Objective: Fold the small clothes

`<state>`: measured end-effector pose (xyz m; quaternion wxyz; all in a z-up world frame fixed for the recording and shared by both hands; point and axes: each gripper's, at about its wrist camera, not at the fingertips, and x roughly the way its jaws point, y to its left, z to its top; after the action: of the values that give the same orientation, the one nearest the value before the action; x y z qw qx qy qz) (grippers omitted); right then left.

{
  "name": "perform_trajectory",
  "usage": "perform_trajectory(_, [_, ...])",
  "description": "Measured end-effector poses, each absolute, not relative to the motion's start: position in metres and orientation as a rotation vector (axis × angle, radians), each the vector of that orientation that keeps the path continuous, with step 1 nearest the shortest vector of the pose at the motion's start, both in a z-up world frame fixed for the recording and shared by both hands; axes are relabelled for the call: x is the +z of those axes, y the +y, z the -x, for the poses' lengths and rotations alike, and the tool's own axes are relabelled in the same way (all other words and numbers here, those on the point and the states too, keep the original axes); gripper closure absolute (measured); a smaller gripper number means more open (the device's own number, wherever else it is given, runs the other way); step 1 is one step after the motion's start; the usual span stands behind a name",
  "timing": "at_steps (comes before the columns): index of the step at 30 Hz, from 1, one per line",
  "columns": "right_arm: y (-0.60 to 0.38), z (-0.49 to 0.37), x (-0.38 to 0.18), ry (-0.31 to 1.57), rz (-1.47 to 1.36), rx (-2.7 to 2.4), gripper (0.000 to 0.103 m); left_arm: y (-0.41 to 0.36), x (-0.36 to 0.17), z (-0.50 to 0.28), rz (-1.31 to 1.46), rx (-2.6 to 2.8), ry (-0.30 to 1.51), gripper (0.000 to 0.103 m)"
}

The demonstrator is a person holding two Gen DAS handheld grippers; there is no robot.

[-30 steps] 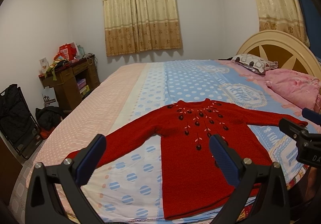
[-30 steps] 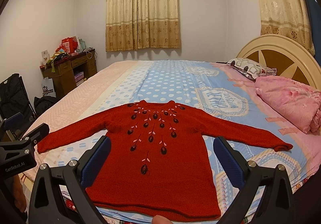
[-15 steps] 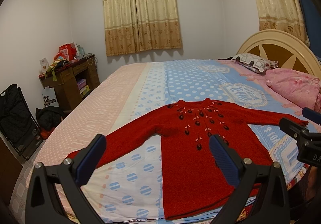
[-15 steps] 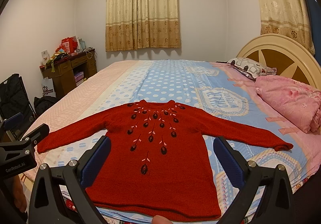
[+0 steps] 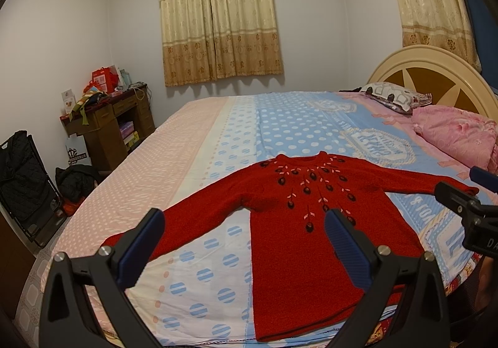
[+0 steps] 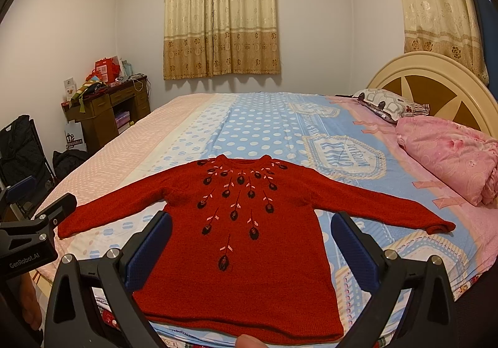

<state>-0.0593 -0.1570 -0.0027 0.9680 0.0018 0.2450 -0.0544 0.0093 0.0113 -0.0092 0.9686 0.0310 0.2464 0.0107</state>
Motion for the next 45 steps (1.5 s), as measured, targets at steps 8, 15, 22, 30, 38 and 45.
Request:
perform_trajectory(8, [-0.157, 0.059, -0.003, 0.495, -0.005, -0.110, 0.001, 0.013, -0.009, -0.009, -0.064, 0.023, 0.497, 0.000])
perform_trajectory(15, [-0.157, 0.058, -0.004, 0.499, -0.002, -0.109, 0.001, 0.013, -0.009, -0.009, -0.065, 0.023, 0.498, 0.000])
perform_trajectory(22, [-0.162, 0.050, -0.015, 0.506, -0.020, -0.087, 0.001, 0.019, -0.019, -0.012, -0.068, 0.019, 0.513, 0.000])
perform_trajectory(30, [-0.192, 0.021, -0.039, 0.538, -0.079, -0.128, 0.001, 0.011, -0.055, -0.037, -0.103, 0.024, 0.596, 0.000])
perform_trajectory(38, [-0.252, -0.014, -0.079, 0.603, -0.137, -0.209, 0.001, 0.002, -0.095, -0.070, -0.147, 0.005, 0.669, 0.000])
perform_trajectory(45, [-0.357, -0.020, -0.103, 0.648, -0.258, -0.366, 0.013, 0.017, -0.124, -0.120, -0.183, 0.060, 0.668, 0.000])
